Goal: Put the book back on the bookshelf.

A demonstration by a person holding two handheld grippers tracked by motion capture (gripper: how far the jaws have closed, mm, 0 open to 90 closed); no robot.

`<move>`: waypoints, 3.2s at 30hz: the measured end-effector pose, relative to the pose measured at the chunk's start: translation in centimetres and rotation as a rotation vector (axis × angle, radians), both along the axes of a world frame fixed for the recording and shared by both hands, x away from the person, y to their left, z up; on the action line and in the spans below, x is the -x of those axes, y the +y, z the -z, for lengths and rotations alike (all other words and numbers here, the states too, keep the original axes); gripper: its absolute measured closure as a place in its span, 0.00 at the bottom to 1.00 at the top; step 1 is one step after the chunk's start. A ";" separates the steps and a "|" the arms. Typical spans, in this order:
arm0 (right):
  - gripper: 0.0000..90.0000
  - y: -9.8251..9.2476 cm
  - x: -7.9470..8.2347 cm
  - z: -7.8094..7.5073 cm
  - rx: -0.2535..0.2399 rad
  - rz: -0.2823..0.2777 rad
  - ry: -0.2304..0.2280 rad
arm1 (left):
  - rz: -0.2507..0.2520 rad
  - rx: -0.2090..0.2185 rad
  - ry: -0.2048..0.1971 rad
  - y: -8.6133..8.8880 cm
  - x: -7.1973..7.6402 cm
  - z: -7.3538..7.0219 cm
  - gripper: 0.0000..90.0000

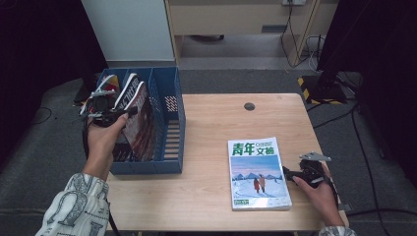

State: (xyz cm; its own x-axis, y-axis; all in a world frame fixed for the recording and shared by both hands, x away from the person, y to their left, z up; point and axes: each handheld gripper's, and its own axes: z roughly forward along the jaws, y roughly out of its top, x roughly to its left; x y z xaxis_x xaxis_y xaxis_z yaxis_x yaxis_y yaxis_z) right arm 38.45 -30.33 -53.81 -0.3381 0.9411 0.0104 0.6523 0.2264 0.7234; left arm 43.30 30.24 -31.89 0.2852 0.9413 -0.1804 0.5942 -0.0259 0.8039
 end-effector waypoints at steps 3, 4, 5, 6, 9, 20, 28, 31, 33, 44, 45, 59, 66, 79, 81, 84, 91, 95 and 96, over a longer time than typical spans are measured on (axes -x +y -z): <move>0.13 0.0 0.0 0.0 0.000 0.000 0.000 | 0.002 0.010 0.000 -0.1 -0.1 -0.1 0.86; 0.13 0.0 0.0 0.0 0.000 0.000 0.000 | 0.001 0.013 0.004 -0.2 -0.2 -0.1 0.85; 0.13 0.0 0.0 0.0 0.000 0.000 0.000 | 0.002 0.011 0.007 -0.3 -0.2 -0.2 0.84; 0.13 0.0 0.0 0.0 0.001 0.000 0.000 | 0.004 0.004 0.010 -0.4 -0.2 -0.3 0.84; 0.13 0.0 0.0 0.0 -0.002 0.002 -0.002 | 0.012 -0.003 0.019 -0.5 -0.3 -0.5 0.91; 0.13 0.0 0.0 0.0 -0.002 0.002 0.000 | -0.019 -0.009 -0.009 -0.6 -0.3 -1.4 0.93; 0.13 0.0 0.0 0.0 0.000 0.002 -0.005 | -0.031 -0.020 -0.019 -1.3 -1.6 -2.4 0.93; 0.13 0.0 0.0 0.0 0.000 0.001 -0.002 | -0.048 -0.010 -0.020 -1.3 -2.3 -2.3 0.93; 0.13 0.0 0.0 0.0 0.000 0.000 -0.002 | -0.055 -0.002 -0.019 -1.3 -2.7 -2.1 0.93; 0.13 0.0 0.0 0.0 0.000 0.000 -0.002 | -0.071 -0.015 -0.017 -1.9 -3.9 -1.2 0.93; 0.13 0.0 0.0 0.0 -0.001 0.000 -0.001 | -0.074 -0.016 -0.018 -1.9 -4.0 -1.2 0.93; 0.13 0.0 0.0 0.0 0.000 0.000 -0.001 | -0.076 0.013 -0.024 -1.1 -4.5 -0.1 0.93; 0.13 0.0 0.0 0.0 -0.001 0.000 -0.001 | -0.071 0.001 -0.020 -1.0 -4.5 -0.1 0.92; 0.13 0.0 0.0 0.0 0.000 0.000 -0.001 | -0.078 0.015 -0.057 -0.3 -3.7 -0.7 0.80; 0.13 0.0 0.0 0.0 0.000 0.000 -0.001 | -0.079 0.019 -0.064 0.0 -3.6 -1.0 0.79; 0.13 0.0 0.0 0.0 0.000 0.000 -0.001 | -0.084 0.031 -0.084 0.7 -3.2 -1.5 0.77; 0.13 0.0 0.0 0.0 0.000 0.000 -0.001 | -0.064 0.052 -0.123 1.0 -2.3 -2.5 0.73; 0.13 0.0 0.0 0.0 0.000 0.000 -0.001 | -0.041 0.063 -0.150 0.7 -1.9 -3.2 0.71; 0.13 0.0 0.0 0.0 0.000 0.000 -0.001 | -0.036 0.060 -0.154 0.6 -1.8 -3.3 0.71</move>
